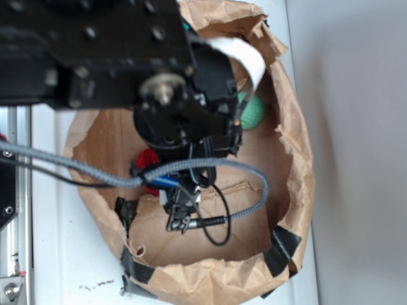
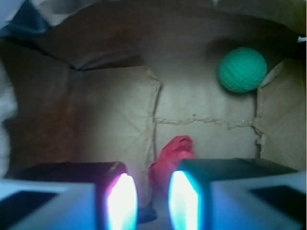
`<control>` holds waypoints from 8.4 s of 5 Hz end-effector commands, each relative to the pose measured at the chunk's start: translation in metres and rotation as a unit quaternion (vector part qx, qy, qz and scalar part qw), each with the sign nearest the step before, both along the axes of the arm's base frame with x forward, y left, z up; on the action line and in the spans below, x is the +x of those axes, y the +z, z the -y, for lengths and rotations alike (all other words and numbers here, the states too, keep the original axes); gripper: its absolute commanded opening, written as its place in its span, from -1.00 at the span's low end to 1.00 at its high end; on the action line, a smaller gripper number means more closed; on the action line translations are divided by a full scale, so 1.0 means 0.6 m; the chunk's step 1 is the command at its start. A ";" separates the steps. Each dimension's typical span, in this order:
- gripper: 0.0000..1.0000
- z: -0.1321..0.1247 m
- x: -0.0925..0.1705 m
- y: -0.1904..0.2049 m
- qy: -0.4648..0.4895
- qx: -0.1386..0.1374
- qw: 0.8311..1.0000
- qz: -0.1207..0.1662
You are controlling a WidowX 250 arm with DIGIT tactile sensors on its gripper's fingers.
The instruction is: Grab the red paper.
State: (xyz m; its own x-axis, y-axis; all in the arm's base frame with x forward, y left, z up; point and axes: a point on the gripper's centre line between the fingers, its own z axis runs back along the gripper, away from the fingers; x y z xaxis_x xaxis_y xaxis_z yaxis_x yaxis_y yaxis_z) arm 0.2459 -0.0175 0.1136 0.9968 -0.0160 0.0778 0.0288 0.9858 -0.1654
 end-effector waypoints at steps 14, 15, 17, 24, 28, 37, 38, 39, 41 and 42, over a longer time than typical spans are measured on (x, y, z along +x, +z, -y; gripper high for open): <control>1.00 -0.043 -0.103 0.008 0.025 0.021 0.999 0.005; 1.00 -0.034 -0.090 -0.010 0.018 0.023 0.999 -0.020; 1.00 -0.034 -0.090 -0.010 0.018 0.023 0.999 -0.020; 1.00 -0.029 -0.003 -0.126 -0.049 0.013 0.999 -0.014; 1.00 -0.030 -0.016 -0.088 -0.046 -0.015 0.999 0.017; -1.00 -0.016 -0.074 -0.170 0.006 0.026 1.000 -0.009; -1.00 -0.017 -0.069 -0.151 0.004 0.011 1.000 0.012; -1.00 -0.031 -0.048 -0.093 0.005 -0.011 0.999 0.049; -1.00 -0.036 -0.051 0.030 0.010 -0.057 0.990 0.128; -1.00 -0.048 -0.056 0.051 0.022 -0.064 0.987 0.146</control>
State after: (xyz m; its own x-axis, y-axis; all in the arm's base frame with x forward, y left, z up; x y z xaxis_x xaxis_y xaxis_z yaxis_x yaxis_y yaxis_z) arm 0.2178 -0.0059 0.1325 0.9548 0.0375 0.2947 0.0530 0.9545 -0.2933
